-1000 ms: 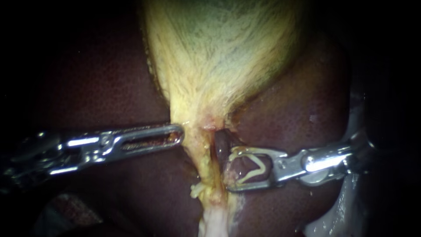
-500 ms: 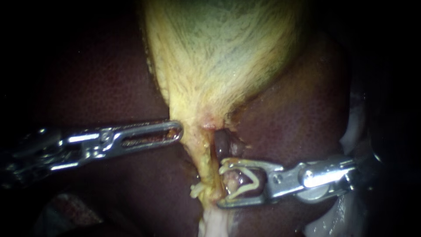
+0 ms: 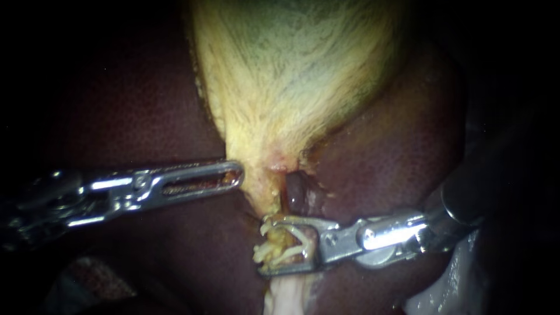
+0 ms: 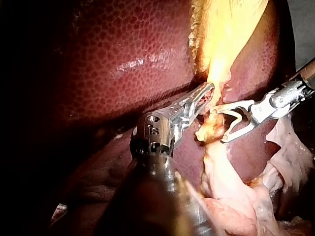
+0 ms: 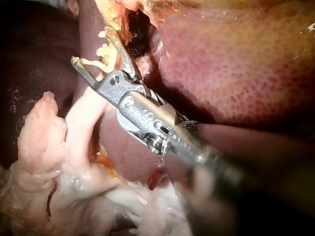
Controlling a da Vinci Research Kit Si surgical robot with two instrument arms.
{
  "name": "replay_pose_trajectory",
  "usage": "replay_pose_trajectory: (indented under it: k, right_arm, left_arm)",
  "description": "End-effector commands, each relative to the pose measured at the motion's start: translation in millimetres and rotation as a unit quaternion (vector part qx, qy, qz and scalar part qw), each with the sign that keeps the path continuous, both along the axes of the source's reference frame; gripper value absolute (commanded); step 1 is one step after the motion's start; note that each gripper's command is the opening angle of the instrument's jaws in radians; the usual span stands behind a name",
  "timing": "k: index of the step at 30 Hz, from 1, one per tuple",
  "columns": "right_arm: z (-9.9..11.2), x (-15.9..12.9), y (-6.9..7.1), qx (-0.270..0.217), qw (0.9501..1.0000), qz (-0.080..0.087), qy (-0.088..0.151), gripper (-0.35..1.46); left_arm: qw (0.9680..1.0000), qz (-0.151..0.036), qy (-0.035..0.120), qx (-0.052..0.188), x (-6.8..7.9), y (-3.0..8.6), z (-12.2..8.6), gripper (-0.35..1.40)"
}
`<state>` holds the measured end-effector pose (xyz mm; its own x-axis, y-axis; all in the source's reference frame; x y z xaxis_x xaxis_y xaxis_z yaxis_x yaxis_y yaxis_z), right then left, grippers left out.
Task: Clipping second clip left tube
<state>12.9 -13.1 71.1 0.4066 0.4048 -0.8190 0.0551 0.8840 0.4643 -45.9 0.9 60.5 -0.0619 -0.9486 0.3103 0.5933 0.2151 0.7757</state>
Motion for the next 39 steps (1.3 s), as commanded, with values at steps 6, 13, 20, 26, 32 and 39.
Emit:
replay_pose_trajectory:
  k: [6,13,20,26,32,39]
  right_arm:
    - [-0.1,-1.7,1.2,0.003,1.0000,-0.002,0.001,0.59]
    - [0.5,-1.8,1.5,0.001,1.0000,-0.003,-0.006,0.58]
    - [1.1,-1.1,1.6,0.000,1.0000,-0.002,-0.008,0.59]
    - [2.3,0.0,1.1,-0.004,0.9999,-0.002,-0.014,0.59]
    - [3.1,1.9,-0.1,-0.006,0.9998,-0.001,-0.017,0.60]
    - [2.7,3.3,-1.0,-0.004,0.9999,-0.009,-0.013,0.59]
  left_arm:
    - [1.0000,0.001,0.000,0.000,0.4,-0.2,-0.4,-0.33]
    - [1.0000,0.001,0.000,0.000,0.6,-0.5,-0.9,-0.33]
    - [1.0000,0.000,0.000,0.000,0.2,-0.8,-1.5,-0.33]
    - [1.0000,-0.001,0.000,0.000,-0.2,-1.0,-2.0,-0.33]
    - [1.0000,-0.003,0.002,-0.001,-0.9,-0.8,-1.9,-0.33]
    - [1.0000,-0.003,0.002,-0.001,-1.2,-0.3,-1.0,-0.33]
